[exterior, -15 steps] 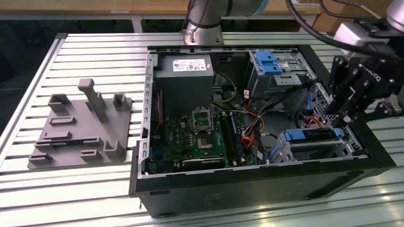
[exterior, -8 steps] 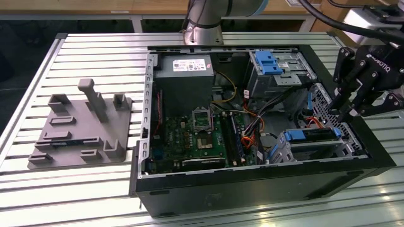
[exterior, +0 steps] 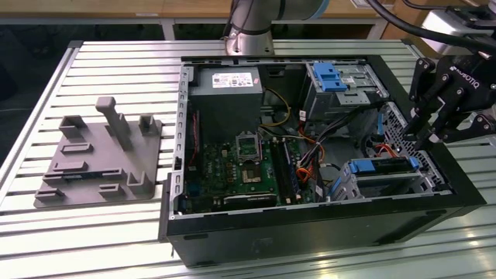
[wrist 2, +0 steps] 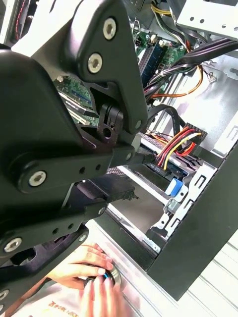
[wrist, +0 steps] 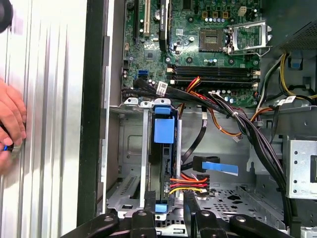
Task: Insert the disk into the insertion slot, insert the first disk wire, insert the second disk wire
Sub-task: 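Insert the second disk wire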
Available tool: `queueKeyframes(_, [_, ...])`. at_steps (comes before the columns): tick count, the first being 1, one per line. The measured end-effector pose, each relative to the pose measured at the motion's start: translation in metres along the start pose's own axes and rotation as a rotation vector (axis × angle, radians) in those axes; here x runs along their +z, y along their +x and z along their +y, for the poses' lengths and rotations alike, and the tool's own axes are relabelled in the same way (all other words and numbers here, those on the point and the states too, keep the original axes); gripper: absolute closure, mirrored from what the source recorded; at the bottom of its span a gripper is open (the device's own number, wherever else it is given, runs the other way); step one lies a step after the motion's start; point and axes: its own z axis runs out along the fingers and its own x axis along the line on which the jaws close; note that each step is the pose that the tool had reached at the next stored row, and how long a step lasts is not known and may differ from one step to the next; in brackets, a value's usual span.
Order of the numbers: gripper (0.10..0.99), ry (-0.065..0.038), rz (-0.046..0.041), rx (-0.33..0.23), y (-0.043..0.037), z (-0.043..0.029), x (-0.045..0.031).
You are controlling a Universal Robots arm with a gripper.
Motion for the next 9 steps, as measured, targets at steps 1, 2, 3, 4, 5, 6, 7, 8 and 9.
queueKeyframes(1, [0.725,0.000,0.0000,0.000,0.0000,0.0000,0.0000])
queueKeyframes(2, [0.725,0.000,0.0000,0.000,0.0000,0.0000,0.0000])
queueKeyframes(3, [0.725,0.000,0.0000,0.000,0.0000,0.0000,0.0000])
queueKeyframes(4, [0.725,0.000,0.0000,0.000,0.0000,0.0000,0.0000])
queueKeyframes(5, [0.725,0.000,0.0001,0.000,-0.0008,-0.0002,-0.0001])
queueKeyframes(6, [0.725,0.000,0.0005,0.000,-0.0022,-0.0002,-0.0002])
queueKeyframes(7, [0.725,0.000,0.0019,0.000,-0.0053,-0.0003,-0.0003])
queueKeyframes(8, [0.725,0.000,0.0039,0.000,-0.0097,-0.0003,-0.0004])
queueKeyframes(9, [0.725,0.000,0.0060,0.000,-0.0141,-0.0004,-0.0005])
